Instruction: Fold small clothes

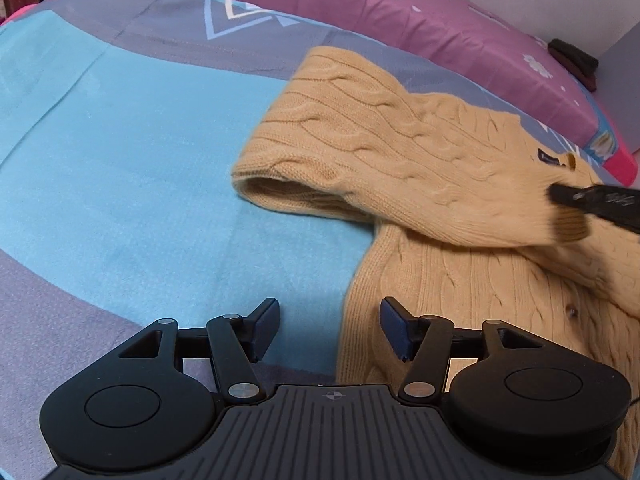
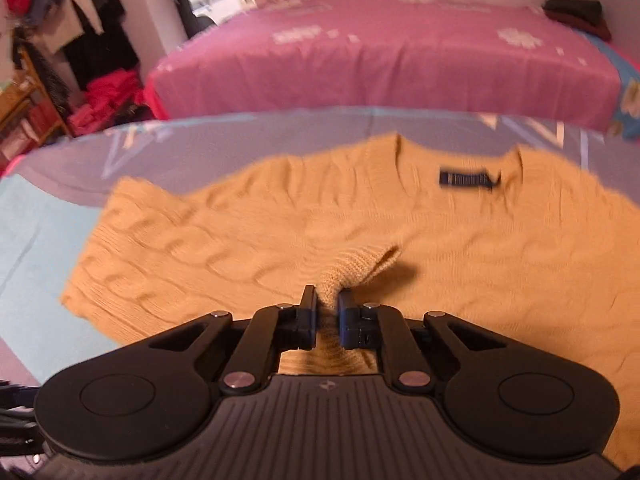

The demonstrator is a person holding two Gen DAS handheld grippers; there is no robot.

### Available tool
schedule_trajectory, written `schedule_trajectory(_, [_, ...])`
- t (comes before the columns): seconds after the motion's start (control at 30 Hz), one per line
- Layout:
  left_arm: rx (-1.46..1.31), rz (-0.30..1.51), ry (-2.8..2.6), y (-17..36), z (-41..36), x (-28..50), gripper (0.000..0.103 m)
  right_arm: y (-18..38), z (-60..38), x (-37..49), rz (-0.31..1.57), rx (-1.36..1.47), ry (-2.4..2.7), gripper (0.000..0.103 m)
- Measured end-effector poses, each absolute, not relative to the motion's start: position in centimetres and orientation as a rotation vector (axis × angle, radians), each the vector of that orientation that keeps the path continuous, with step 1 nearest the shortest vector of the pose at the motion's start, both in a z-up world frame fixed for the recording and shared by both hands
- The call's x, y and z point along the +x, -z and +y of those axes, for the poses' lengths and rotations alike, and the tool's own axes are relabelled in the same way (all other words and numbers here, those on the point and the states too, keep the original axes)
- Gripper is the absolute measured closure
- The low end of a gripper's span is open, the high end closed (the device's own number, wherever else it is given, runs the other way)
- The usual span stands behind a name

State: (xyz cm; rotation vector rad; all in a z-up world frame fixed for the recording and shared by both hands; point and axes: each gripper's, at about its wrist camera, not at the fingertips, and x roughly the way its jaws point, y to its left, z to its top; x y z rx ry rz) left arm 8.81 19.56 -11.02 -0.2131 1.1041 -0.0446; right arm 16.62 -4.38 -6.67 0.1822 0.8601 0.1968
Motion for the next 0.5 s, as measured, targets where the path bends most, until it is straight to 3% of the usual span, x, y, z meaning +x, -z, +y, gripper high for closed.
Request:
schedule_trajectory(0.2, [-0.232, 1.095, 0.038, 11.8, 18.3, 11.5, 0.0, 0.4, -12.3, 13.9, 0.632, 0.286, -0.074, 0.09])
schedule_trajectory(0.4, [-0.213, 1.14, 0.024, 13.4, 16.7, 14.1, 0.0, 5.1, -20.5, 12.7, 0.806, 0.323, 0.15, 0.09])
schedule_trajectory(0.5, [-0.189, 1.144, 0.02, 13.6, 16.1, 14.5, 0.0, 5.4, -22.1, 11.4, 0.771, 0.342, 0.171, 0.09])
